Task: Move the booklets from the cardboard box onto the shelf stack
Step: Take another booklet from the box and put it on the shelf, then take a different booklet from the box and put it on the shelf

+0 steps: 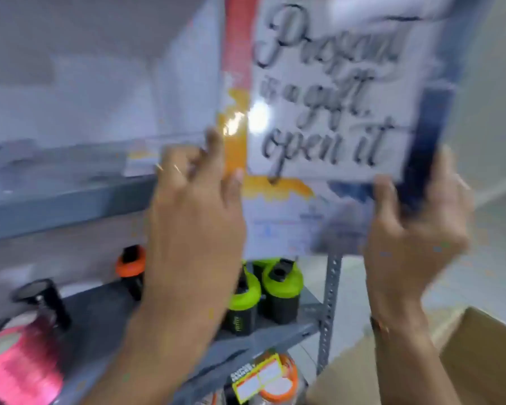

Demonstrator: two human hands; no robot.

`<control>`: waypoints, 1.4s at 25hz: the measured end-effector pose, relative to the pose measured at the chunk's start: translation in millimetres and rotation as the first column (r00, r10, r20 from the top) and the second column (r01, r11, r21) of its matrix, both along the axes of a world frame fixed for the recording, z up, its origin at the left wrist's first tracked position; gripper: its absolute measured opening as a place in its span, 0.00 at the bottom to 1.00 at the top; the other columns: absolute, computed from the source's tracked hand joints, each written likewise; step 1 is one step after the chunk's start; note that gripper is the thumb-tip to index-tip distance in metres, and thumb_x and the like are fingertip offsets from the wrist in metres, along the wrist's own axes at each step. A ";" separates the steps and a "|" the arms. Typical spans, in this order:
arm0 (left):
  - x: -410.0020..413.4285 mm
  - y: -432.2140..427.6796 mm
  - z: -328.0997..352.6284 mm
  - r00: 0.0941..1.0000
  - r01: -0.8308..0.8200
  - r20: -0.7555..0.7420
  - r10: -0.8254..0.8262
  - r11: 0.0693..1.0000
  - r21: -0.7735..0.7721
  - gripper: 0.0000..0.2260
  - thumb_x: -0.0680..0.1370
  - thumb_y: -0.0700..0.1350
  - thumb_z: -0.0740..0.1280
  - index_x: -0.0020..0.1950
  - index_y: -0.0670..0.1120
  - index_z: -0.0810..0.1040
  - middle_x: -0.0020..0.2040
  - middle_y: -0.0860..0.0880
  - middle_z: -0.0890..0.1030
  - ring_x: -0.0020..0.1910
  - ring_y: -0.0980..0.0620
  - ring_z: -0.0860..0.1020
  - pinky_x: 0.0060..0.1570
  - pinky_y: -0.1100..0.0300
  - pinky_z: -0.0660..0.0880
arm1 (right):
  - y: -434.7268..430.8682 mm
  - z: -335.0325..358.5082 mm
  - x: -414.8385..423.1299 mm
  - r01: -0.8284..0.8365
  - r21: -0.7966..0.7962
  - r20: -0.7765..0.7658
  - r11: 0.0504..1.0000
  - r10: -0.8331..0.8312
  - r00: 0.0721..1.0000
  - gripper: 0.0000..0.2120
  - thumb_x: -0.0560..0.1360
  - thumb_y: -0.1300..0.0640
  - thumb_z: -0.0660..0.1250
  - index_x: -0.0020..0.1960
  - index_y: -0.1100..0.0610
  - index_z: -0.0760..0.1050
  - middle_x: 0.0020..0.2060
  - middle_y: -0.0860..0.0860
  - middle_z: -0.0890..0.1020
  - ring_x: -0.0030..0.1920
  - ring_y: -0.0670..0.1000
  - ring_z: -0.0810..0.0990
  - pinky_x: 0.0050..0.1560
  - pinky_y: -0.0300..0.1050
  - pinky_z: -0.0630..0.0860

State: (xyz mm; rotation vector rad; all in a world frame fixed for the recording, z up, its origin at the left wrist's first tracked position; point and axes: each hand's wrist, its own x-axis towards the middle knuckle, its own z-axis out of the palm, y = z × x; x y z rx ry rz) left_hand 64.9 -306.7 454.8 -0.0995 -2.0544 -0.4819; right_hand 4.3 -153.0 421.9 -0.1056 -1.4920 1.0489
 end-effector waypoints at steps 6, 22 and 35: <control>-54.9 -93.2 86.4 0.843 -0.455 0.320 0.433 0.890 -0.007 0.12 0.77 0.36 0.61 0.56 0.33 0.77 0.58 0.31 0.78 0.59 0.32 0.74 0.57 0.45 0.72 | -100.3 127.4 -95.9 -0.444 0.451 0.526 0.774 0.172 0.833 0.10 0.74 0.64 0.63 0.52 0.67 0.77 0.52 0.66 0.81 0.54 0.64 0.79 0.51 0.51 0.75; -108.5 238.2 -216.9 0.464 0.661 0.874 -0.147 0.715 -0.230 0.12 0.76 0.35 0.59 0.56 0.41 0.78 0.55 0.39 0.79 0.57 0.37 0.77 0.52 0.46 0.76 | 162.8 -302.9 -21.9 0.394 -0.361 0.626 0.845 -0.093 0.774 0.13 0.74 0.64 0.62 0.56 0.66 0.77 0.55 0.64 0.80 0.59 0.62 0.76 0.63 0.47 0.67; -83.8 328.7 -574.8 -0.198 0.401 0.933 0.301 0.893 -0.203 0.20 0.76 0.36 0.61 0.68 0.35 0.67 0.66 0.37 0.73 0.64 0.37 0.73 0.63 0.46 0.72 | 230.8 -547.9 88.5 0.859 -0.213 0.860 0.466 0.507 -0.061 0.27 0.71 0.53 0.71 0.64 0.63 0.66 0.64 0.61 0.68 0.65 0.61 0.66 0.65 0.56 0.69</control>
